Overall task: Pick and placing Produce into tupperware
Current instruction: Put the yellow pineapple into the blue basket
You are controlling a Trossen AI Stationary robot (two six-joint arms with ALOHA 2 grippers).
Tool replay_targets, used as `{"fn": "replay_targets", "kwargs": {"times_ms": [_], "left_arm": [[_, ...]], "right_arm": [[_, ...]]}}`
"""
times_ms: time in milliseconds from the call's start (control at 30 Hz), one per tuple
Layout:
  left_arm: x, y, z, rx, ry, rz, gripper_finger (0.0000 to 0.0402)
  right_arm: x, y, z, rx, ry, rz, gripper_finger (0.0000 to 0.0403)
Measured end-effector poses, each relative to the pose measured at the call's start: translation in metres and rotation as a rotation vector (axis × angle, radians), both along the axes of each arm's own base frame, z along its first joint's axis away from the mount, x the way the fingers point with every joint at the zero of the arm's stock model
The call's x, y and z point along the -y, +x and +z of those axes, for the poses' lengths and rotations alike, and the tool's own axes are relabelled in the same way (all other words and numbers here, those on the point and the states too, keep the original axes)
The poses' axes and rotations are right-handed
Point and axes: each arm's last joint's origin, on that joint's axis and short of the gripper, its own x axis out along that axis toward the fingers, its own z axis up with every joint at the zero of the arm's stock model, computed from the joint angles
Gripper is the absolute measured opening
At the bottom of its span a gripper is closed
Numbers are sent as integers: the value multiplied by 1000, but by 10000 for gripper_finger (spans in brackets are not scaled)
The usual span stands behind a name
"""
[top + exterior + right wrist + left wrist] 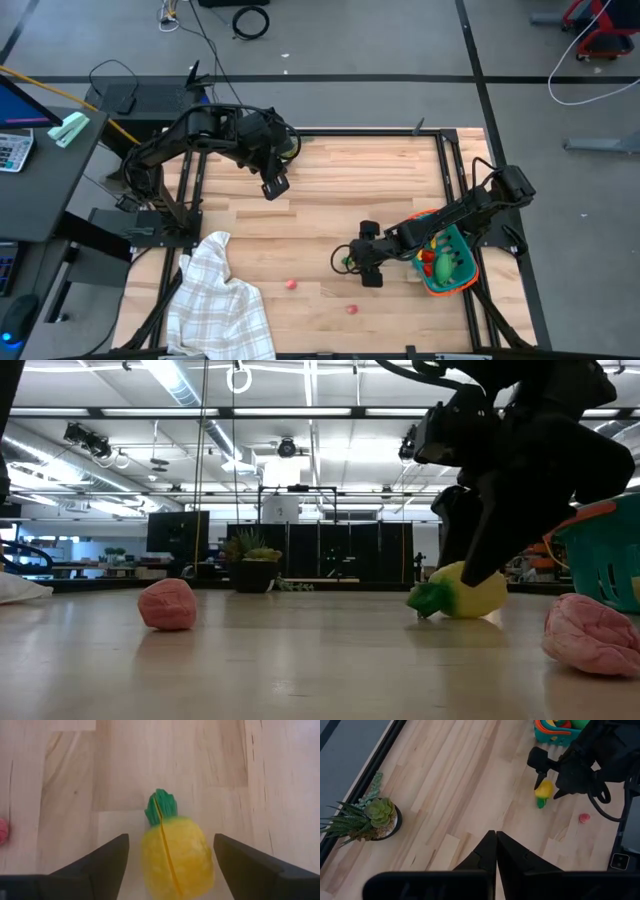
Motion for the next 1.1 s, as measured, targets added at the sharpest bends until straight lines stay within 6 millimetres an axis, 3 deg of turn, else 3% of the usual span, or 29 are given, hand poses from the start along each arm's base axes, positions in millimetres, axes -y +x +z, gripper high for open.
{"fn": "replay_targets", "kwargs": {"times_ms": [200,467,733,867,1100], "left_arm": [[0,0,0,0,1,0,21],[0,1,0,6,2,1,23],[0,1,1,11,3,2,18],[0,1,1,12,4,1,24],[0,1,1,11,4,0,16]], "right_arm": [[0,0,-1,-4,-3,2,294],[-3,6,-25,-55,-8,5,295],[-4,11,-25,-40,-10,-31,286],[-3,11,-25,-46,15,-96,265],[-2,6,-17,-50,111,-262,193]]}}
